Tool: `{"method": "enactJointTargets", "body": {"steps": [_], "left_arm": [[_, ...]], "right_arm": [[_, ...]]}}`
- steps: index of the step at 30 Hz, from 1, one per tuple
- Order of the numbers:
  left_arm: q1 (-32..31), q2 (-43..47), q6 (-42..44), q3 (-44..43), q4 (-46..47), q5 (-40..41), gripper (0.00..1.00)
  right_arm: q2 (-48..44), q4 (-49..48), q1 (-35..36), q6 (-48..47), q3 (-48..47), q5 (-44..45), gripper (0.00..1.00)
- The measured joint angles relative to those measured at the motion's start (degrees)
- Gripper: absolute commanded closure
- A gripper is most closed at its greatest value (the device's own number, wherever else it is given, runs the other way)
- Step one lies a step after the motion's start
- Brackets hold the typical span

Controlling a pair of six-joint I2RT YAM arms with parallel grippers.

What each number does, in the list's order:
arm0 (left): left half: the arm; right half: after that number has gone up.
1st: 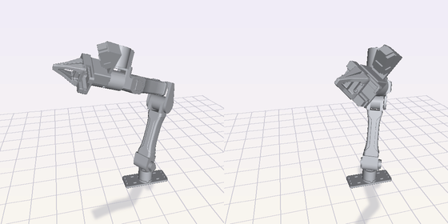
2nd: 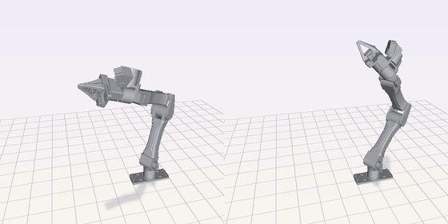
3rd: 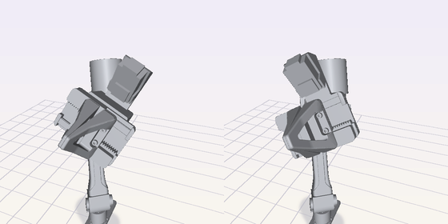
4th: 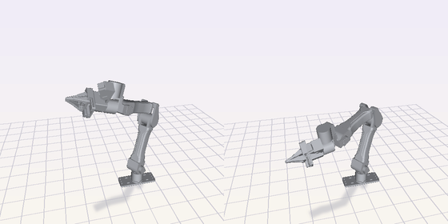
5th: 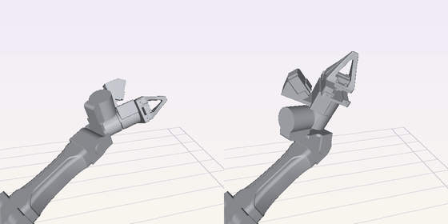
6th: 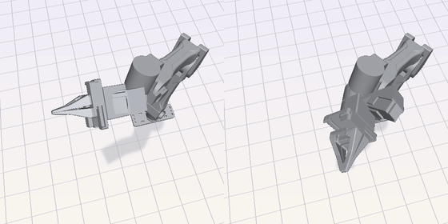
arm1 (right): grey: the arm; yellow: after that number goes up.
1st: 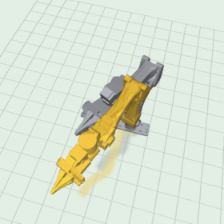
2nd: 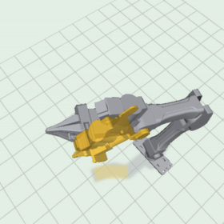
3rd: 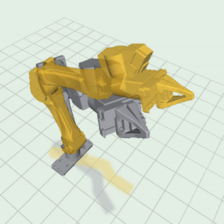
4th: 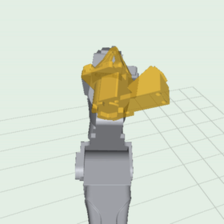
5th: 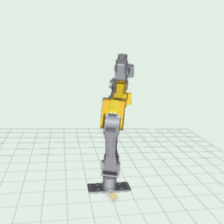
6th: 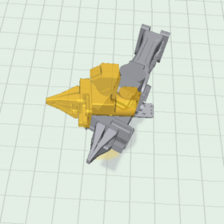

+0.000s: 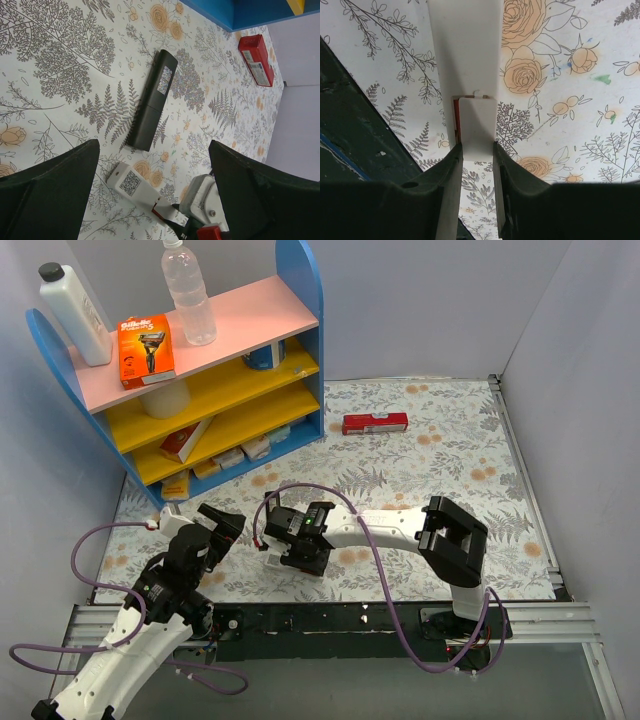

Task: Load the batteries into the remote control

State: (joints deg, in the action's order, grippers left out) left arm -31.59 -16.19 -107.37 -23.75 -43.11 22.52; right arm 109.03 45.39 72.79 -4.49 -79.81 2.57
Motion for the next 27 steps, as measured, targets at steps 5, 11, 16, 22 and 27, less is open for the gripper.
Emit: {"method": "enactJointTargets", "body": {"steps": [5, 11, 16, 22, 27], "left_arm": [[0.0, 0.0, 0.0, 0.0, 0.0, 0.02, 0.09], [0.0, 0.0, 0.0, 0.0, 0.02, 0.04, 0.09], [0.0, -0.07, 0.0, 0.0, 0.04, 0.09, 0.09], [0.0, -0.28, 0.0, 0.0, 0.07, 0.17, 0.09], [0.0, -0.28, 0.0, 0.0, 0.07, 0.2, 0.09]], "right_arm": [[0.13, 0.24, 0.0, -0.35, 0.0, -0.15, 0.65], [0.09, 1.29, 0.0, -0.44, 0.0, -0.17, 0.65], [0.09, 1.68, 0.0, -0.44, 0.0, -0.28, 0.62], [0.09, 1.7, 0.0, -0.48, 0.0, -0.85, 0.58], [0.09, 1.68, 0.0, -0.55, 0.0, -0.96, 0.57]]}}
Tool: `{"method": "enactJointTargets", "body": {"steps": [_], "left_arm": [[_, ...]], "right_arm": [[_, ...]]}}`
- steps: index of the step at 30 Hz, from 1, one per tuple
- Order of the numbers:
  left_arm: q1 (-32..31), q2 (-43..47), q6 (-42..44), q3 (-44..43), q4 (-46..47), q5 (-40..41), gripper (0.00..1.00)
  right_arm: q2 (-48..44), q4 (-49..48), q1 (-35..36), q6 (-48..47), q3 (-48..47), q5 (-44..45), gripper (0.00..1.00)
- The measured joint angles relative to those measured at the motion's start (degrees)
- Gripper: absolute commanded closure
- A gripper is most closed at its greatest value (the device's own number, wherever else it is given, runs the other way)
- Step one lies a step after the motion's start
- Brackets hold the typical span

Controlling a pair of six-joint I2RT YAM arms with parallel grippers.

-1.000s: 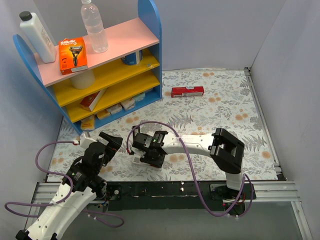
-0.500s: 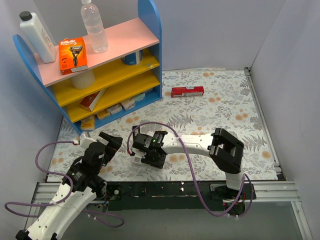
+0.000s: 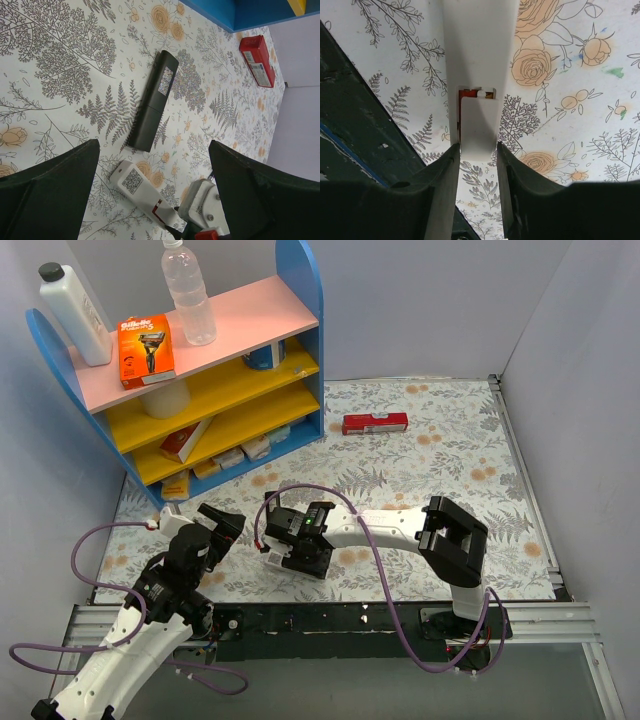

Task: Load the batteries into the remote control

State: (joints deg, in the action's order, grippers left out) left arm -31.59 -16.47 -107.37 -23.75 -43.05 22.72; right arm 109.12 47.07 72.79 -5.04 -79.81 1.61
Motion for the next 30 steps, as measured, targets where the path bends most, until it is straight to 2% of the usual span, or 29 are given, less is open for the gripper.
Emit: {"method": "enactJointTargets", "body": {"steps": [17, 22, 30], "left_arm": [[0.0, -2.08, 0.2, 0.02, 1.53, -1.09, 0.09], [0.0, -4.46, 0.9, 0.81, 3.43, -3.56, 0.1], [0.0, -10.45, 3.52, 2.56, 7.5, -9.81, 0.12]], "right_arm": [[-2.58, 2.19, 0.02, 1.66, -3.93, -0.24, 0.52], [-6.99, 1.16, -0.66, 9.4, -2.82, 0.59, 0.57], [-11.93, -5.57, -3.15, 21.99, 6.75, 1.81, 0.59]]}}
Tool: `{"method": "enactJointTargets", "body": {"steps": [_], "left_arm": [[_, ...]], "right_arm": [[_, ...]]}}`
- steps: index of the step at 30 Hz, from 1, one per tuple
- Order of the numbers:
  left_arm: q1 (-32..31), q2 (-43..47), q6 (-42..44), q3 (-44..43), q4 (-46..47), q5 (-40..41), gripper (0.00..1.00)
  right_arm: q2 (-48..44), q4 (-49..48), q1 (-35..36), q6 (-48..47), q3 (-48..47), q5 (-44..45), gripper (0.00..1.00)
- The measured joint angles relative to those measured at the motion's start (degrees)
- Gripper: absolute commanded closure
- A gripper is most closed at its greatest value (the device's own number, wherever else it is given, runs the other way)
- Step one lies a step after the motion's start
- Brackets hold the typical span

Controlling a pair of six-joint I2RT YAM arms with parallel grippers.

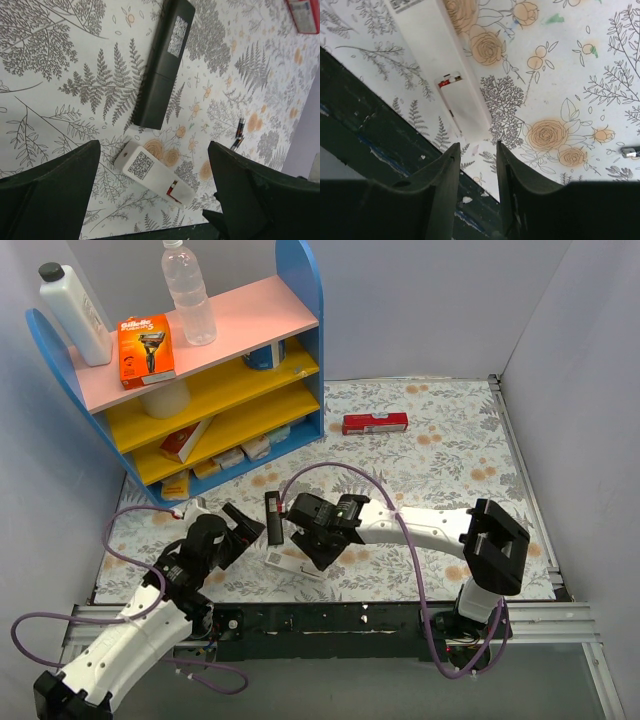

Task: Load the batteries into the remote control

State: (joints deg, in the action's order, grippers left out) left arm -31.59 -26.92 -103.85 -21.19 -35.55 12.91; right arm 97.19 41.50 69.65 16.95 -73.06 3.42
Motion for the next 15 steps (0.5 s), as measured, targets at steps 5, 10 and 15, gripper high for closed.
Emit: {"method": "enactJointTargets", "body": {"steps": [5, 10, 15], "left_arm": [[0.0, -4.98, 2.69, 0.26, 2.47, -4.55, 0.15], [0.0, -8.72, 5.14, 0.31, 4.81, -8.55, 0.2], [0.0, -11.1, 6.4, 1.27, 6.4, -12.33, 0.25]], "right_arm": [[-0.81, -6.14, -1.75, 4.72, 5.66, -0.02, 0.59], [-0.87, -10.14, -2.45, 6.91, 7.06, -0.24, 0.59], [-0.9, -13.07, -2.45, 7.1, 7.74, -1.29, 0.59]]}}
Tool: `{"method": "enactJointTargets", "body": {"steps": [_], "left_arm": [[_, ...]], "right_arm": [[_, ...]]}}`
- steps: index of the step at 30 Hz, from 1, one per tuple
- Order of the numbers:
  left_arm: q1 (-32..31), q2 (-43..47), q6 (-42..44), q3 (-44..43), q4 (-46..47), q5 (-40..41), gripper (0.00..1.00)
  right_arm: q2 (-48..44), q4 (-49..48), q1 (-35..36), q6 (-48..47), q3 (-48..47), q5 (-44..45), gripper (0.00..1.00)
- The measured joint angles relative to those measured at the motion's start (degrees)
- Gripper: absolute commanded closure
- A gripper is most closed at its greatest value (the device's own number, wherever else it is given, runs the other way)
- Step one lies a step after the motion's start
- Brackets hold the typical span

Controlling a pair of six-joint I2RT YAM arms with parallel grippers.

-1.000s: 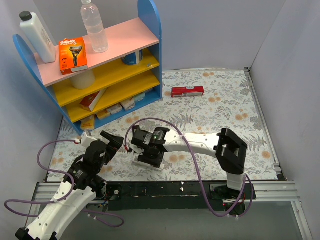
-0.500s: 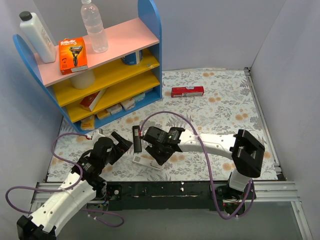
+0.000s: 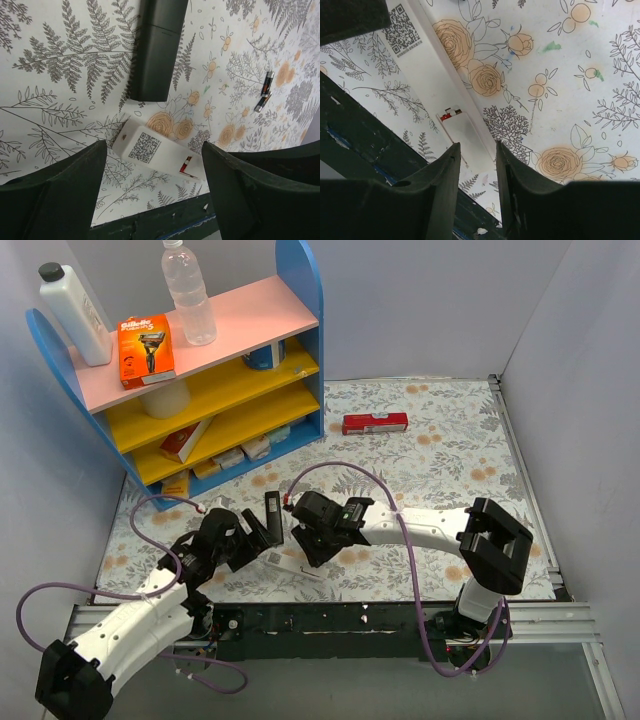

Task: Load the batteries into the remote control

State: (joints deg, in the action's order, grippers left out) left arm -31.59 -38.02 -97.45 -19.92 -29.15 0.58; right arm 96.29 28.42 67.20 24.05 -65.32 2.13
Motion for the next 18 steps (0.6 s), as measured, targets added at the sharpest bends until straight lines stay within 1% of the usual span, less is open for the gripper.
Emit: {"method": "enactJointTargets", "body": {"steps": [3, 8, 10, 14, 17, 18], "left_arm": [[0.0, -1.64, 0.55, 0.39, 0.94, -2.14, 0.27], [-0.02, -3.74, 0.87, 0.72, 1.53, -4.59, 0.33], [0.0, -4.68, 1.01, 0.76, 1.81, -5.46, 0.34], [0.0, -6.1, 1.03, 0.83, 2.43, -6.78, 0.43], [0.0, -6.29, 1.07, 1.03, 2.91, -7.45, 0.46], [0.0, -6.32, 1.07, 1.27, 3.21, -7.54, 0.49]], "right_arm": [[0.0, -1.14, 0.0, -0.07, 0.9, -0.63, 0.59], [0.0, -1.73, 0.0, -0.35, 2.1, -0.94, 0.6], [0.0, -1.79, 0.0, -0.5, 2.47, -1.07, 0.6], [0.04, -2.05, 0.0, -1.22, 2.56, -1.29, 0.61], [0.09, -2.23, 0.0, -1.86, 2.67, -2.23, 0.62], [0.09, -2.56, 0.0, -2.01, 2.89, -2.56, 0.62]]}}
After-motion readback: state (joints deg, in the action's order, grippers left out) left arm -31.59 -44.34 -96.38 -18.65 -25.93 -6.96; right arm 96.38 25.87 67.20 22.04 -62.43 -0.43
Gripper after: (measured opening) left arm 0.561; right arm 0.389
